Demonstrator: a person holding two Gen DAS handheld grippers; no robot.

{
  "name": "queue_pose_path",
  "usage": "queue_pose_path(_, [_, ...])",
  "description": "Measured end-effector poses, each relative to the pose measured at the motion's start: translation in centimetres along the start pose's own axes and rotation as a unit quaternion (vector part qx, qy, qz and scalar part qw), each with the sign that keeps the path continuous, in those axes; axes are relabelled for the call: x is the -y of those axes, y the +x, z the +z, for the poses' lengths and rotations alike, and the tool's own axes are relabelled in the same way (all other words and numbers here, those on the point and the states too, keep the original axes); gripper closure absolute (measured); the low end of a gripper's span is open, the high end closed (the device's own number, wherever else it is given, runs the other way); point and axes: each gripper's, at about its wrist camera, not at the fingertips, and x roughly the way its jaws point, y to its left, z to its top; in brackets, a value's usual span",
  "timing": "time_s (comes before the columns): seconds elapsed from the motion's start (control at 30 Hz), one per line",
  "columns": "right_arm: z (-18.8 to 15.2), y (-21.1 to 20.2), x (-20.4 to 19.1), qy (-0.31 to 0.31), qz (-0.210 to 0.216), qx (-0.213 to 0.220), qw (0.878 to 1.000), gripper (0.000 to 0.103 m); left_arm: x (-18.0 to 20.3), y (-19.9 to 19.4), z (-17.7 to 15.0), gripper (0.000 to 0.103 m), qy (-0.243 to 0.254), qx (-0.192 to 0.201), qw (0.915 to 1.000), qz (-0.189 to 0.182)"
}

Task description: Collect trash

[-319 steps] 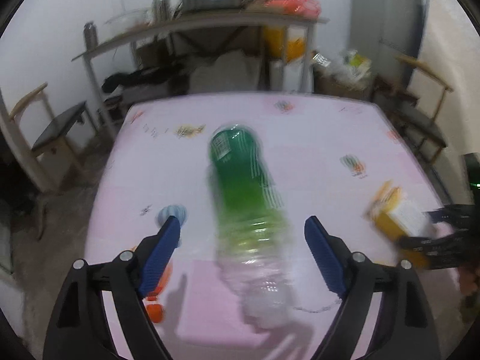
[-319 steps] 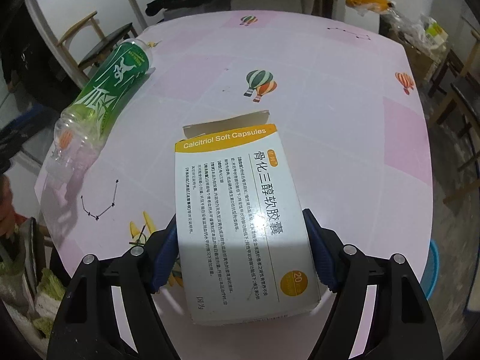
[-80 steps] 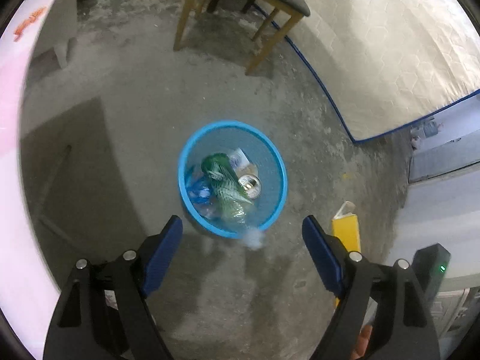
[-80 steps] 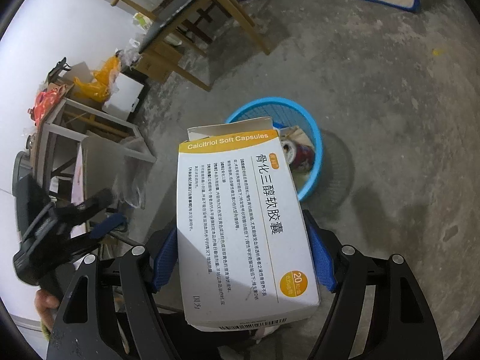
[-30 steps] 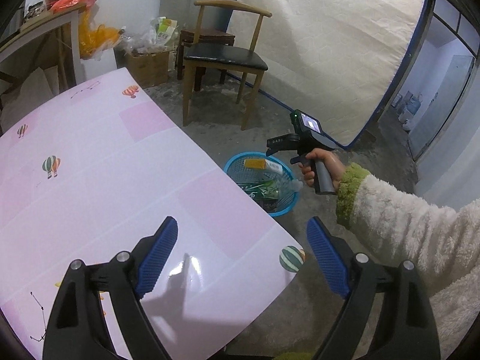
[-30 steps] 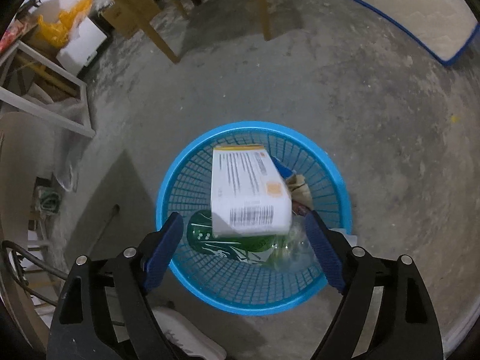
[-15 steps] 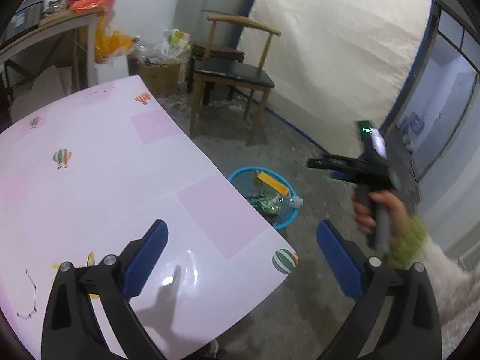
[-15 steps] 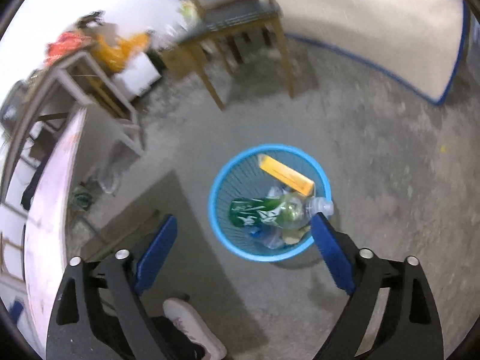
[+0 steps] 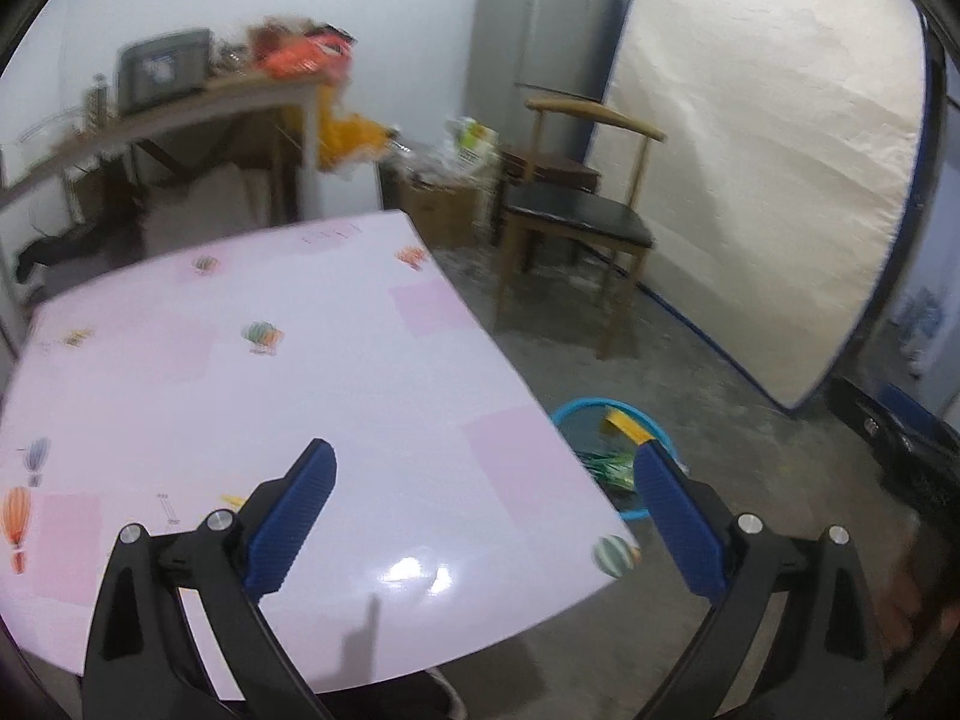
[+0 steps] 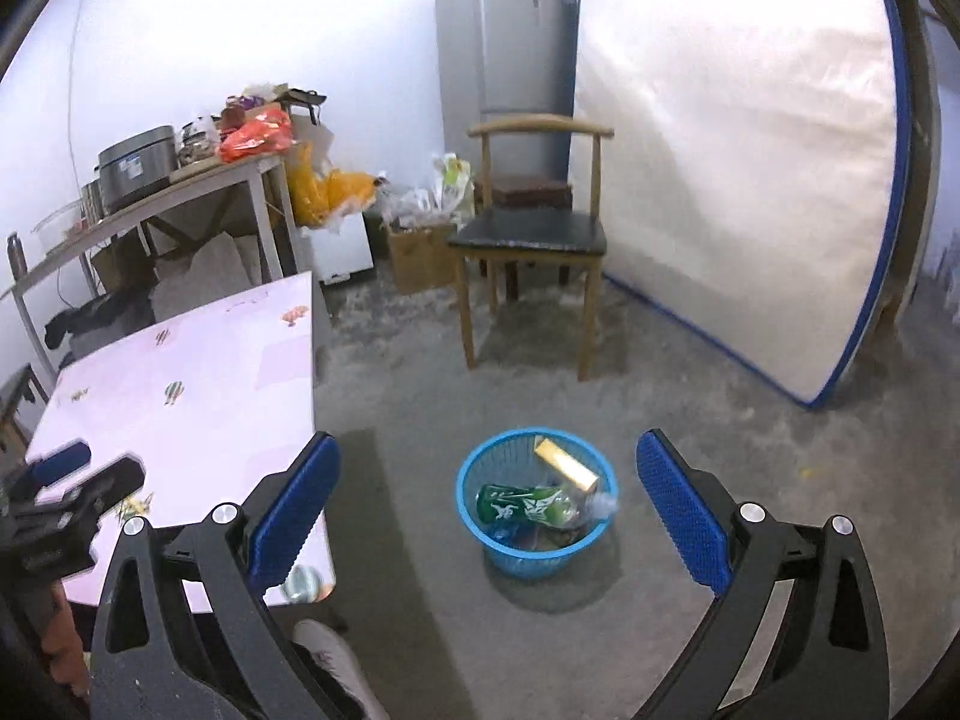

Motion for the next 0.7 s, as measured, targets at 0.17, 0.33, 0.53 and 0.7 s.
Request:
queue_pose_path(0.17, [-1.6, -1.4, -2.1, -0.02, -0.04, 0.017, 0.999, 0.008, -0.8, -0.5, -0.1, 0.006, -0.005, -0.01, 0.9983, 0.057])
queue_pose_path(0.33, [-2.4, -0.8, -3.2, -0.01, -0.058, -0.01, 0.998, 0.008, -1.7, 0.1, -0.6, 0.006, -0.01, -0.039, 0.9953, 0.089])
queue_pose_path(0.53, [-4.5, 0.9, -4.2, -0.009, -0.063, -0.077, 0.995, 0.008, -2.1, 1.0, -2.7, 0.006, -0.017, -0.086, 0.9895, 0.115])
queue_pose_path(0.7, [-6.1, 1.5, -4.5, -0.015, -0.086, -0.112, 0.99, 0.008, -1.9, 1.1, -3.4, 0.006, -0.004, -0.1, 0.9867, 0.128])
